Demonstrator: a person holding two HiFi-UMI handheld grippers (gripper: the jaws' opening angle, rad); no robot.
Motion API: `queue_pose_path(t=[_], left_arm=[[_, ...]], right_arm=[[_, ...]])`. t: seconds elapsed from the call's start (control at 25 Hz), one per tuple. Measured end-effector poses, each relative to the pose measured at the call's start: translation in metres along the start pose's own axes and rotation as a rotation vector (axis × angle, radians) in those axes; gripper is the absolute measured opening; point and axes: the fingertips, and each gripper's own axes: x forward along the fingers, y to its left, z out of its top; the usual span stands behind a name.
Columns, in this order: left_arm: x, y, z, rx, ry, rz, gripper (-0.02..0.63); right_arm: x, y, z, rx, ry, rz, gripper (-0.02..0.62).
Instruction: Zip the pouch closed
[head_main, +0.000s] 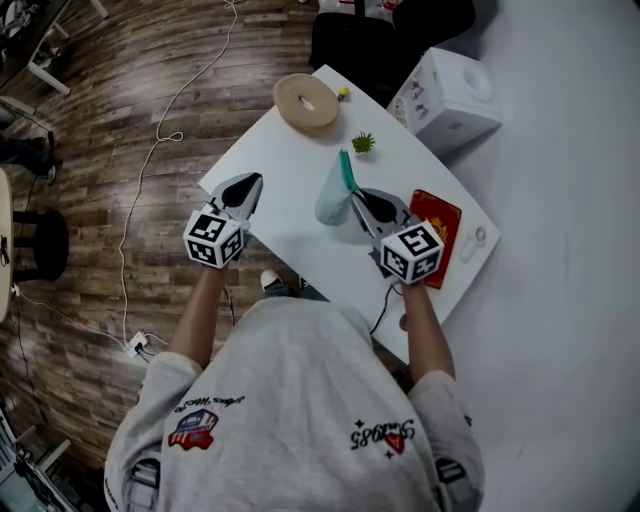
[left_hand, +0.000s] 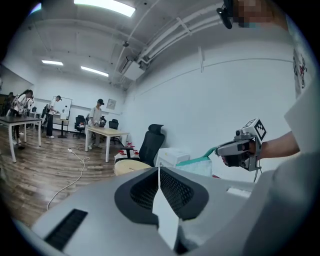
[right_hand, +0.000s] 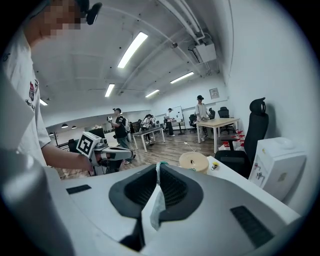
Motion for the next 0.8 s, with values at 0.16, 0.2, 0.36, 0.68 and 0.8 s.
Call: queue_pose_path(t=[0.16, 0.2, 0.36, 0.68, 0.8], left_arm=[[-0.004, -0.001, 0.002, 0.003, -0.003, 0.008, 0.014], [-0.005, -0.001, 0.002, 0.002, -0.005, 0.010, 0.014], [-0.007, 0.000, 0.001, -0.010, -0.003, 0.020, 0.014], [-0.007, -0.002, -0.004, -0.027, 0.000, 0.024, 0.014], [-0.006, -0.003, -0.004, -0.027, 0.002, 0.021, 0.014]], right_arm=[[0.000, 0.000, 0.011, -0.025, -0.031, -0.025, 0.021], [0.000, 0.001, 0.013, -0.031, -0.032, -0.027, 0.021], [-0.002, 0.002, 0.014, -0.054, -0.026, -0.025, 0.020], [-0.004, 0.005, 0.010, -0.068, -0.023, -0.009, 0.020], [-0.005, 0.006, 0.012, -0.071, -0.026, -0.006, 0.020]])
